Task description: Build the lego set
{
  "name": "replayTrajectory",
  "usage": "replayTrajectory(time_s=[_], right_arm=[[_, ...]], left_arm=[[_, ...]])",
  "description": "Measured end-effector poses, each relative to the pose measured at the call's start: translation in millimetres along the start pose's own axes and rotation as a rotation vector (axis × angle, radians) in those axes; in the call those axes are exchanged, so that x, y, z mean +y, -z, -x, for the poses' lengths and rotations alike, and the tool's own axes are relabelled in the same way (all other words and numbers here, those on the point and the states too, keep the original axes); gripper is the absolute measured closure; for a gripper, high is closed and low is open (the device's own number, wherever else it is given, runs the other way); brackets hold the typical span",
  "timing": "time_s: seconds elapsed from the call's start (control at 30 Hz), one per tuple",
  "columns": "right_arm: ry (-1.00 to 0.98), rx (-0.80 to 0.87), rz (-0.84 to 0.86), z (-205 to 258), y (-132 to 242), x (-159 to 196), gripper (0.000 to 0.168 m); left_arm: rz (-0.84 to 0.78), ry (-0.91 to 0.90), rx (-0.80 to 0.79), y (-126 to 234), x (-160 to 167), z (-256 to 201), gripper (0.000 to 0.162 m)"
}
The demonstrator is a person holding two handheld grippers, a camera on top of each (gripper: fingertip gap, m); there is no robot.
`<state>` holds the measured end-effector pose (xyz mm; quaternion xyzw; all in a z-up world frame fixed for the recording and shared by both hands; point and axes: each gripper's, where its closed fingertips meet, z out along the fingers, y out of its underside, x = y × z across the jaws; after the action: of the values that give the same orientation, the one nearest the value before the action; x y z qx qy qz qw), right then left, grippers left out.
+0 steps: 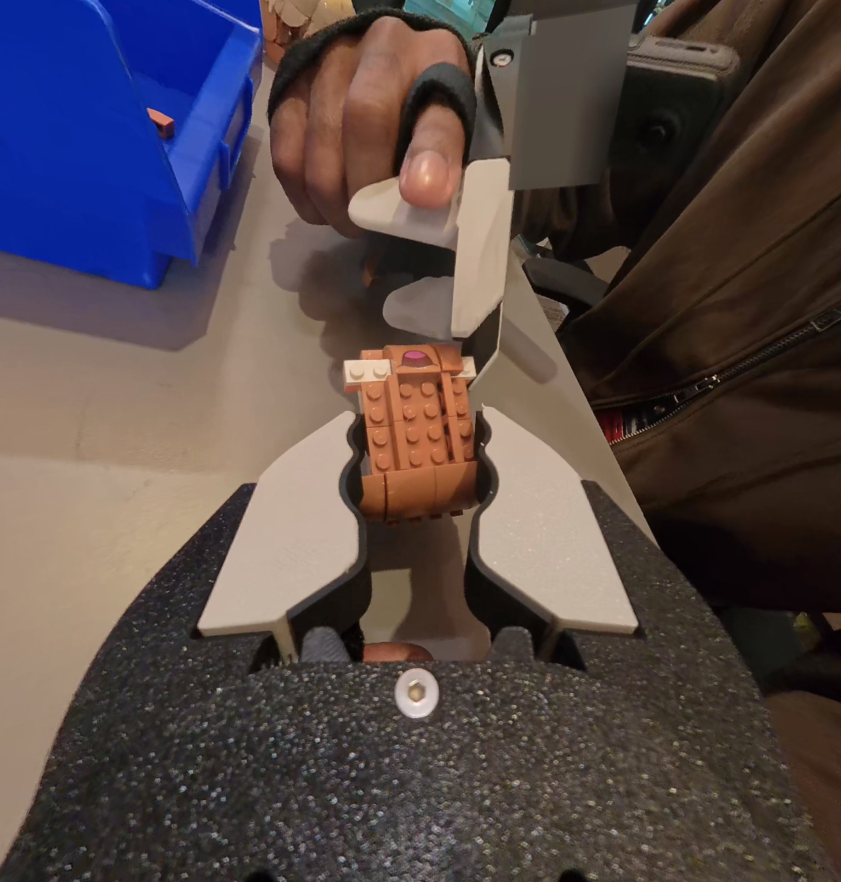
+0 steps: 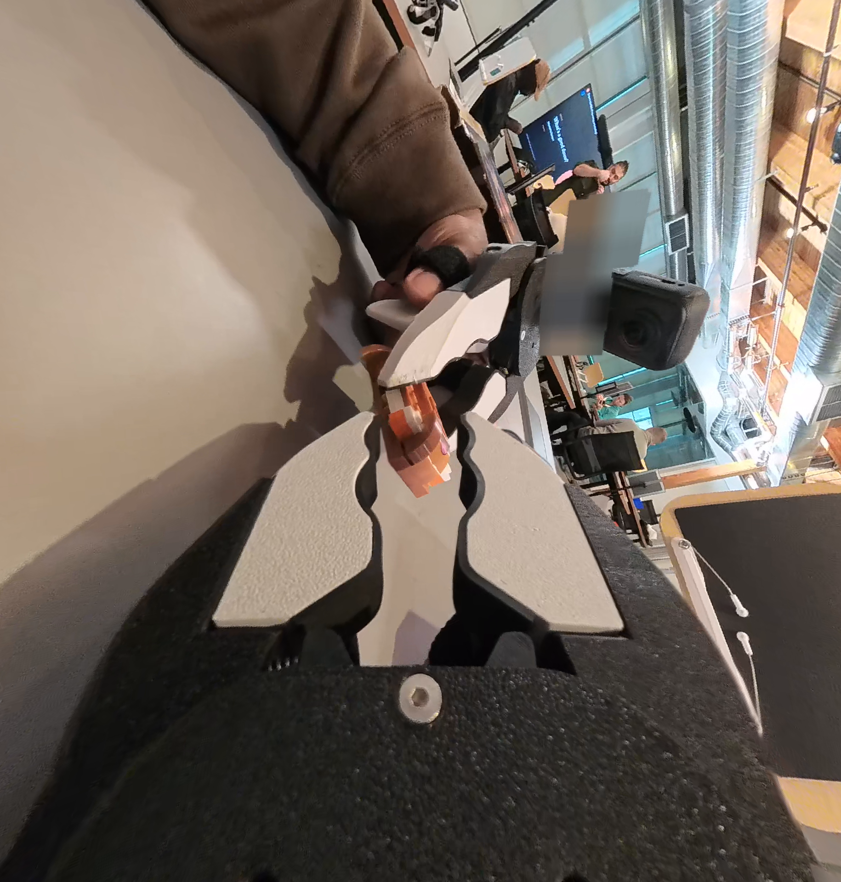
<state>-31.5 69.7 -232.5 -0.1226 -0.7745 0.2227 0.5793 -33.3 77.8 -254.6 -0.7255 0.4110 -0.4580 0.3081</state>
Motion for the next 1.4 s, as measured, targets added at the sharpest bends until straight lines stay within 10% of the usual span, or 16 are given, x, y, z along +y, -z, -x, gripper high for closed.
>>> replayTrajectory(time_s=[1.4], right_arm=[[0.081, 0.029, -0.018, -1.3, 2.6, -14.9, 0.146]], left_arm=[[-0.054, 0.045, 0.176, 0.7, -7.3, -26.0, 0.119]])
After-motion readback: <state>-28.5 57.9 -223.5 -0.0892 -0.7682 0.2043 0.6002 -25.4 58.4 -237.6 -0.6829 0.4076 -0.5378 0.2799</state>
